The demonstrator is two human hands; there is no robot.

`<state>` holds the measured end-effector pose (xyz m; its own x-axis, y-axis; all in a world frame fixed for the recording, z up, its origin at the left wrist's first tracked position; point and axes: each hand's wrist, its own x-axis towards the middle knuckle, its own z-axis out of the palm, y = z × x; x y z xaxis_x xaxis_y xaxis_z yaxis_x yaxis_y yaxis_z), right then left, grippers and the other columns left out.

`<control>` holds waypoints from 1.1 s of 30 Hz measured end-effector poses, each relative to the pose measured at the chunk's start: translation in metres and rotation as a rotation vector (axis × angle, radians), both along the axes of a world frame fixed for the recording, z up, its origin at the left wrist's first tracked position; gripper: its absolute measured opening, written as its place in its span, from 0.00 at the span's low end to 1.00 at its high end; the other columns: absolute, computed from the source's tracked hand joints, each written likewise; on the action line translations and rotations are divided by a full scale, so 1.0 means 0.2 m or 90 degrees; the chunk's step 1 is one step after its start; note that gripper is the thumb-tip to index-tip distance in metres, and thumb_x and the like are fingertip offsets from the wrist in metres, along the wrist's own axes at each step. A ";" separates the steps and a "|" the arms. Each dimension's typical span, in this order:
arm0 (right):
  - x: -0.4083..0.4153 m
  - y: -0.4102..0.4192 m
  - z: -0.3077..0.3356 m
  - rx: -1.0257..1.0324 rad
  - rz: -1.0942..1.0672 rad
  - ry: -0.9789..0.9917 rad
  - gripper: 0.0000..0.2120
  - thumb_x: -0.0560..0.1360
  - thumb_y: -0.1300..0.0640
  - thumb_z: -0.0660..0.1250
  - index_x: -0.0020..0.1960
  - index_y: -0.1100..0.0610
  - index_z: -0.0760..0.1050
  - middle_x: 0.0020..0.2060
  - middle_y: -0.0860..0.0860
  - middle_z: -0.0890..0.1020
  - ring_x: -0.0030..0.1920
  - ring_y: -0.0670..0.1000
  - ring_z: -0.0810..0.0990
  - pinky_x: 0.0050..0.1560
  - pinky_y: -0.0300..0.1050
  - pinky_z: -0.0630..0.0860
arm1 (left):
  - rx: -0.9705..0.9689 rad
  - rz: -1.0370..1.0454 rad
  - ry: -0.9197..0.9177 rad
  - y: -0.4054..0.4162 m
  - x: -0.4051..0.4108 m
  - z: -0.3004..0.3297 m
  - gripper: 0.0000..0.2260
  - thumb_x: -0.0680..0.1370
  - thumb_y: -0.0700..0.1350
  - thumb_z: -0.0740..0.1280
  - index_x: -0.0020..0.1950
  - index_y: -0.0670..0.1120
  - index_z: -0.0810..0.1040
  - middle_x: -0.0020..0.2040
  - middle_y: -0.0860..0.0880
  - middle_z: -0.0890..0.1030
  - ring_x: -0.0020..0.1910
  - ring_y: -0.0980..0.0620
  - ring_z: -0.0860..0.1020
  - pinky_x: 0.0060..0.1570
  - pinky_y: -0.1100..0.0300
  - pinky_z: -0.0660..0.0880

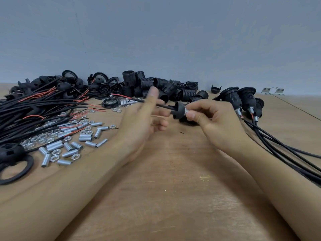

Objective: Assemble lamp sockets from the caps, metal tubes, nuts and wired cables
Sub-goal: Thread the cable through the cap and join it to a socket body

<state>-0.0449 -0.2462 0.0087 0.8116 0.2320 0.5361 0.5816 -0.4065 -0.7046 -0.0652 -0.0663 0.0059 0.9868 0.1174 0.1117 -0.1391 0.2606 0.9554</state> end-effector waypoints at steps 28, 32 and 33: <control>-0.04 0.06 -0.06 -0.252 0.110 -0.071 0.12 0.77 0.51 0.68 0.60 0.47 0.75 0.44 0.43 0.82 0.46 0.44 0.79 0.48 0.45 0.75 | 0.224 -0.034 -0.085 0.02 0.02 -0.10 0.12 0.65 0.43 0.78 0.45 0.44 0.80 0.35 0.44 0.85 0.32 0.51 0.82 0.35 0.59 0.80; -0.01 0.07 -0.08 -0.162 0.053 -0.022 0.05 0.79 0.58 0.68 0.47 0.51 0.80 0.32 0.47 0.81 0.36 0.47 0.78 0.40 0.41 0.74 | 0.251 -0.089 -0.063 0.04 0.04 -0.09 0.15 0.68 0.52 0.73 0.45 0.42 0.80 0.35 0.44 0.85 0.31 0.52 0.81 0.33 0.59 0.78; -0.01 0.06 -0.09 -0.158 0.048 -0.006 0.06 0.79 0.58 0.67 0.46 0.51 0.81 0.31 0.47 0.81 0.35 0.46 0.79 0.40 0.39 0.74 | 0.288 -0.078 -0.075 0.05 0.04 -0.09 0.13 0.70 0.53 0.72 0.45 0.44 0.81 0.36 0.46 0.85 0.31 0.54 0.80 0.33 0.60 0.78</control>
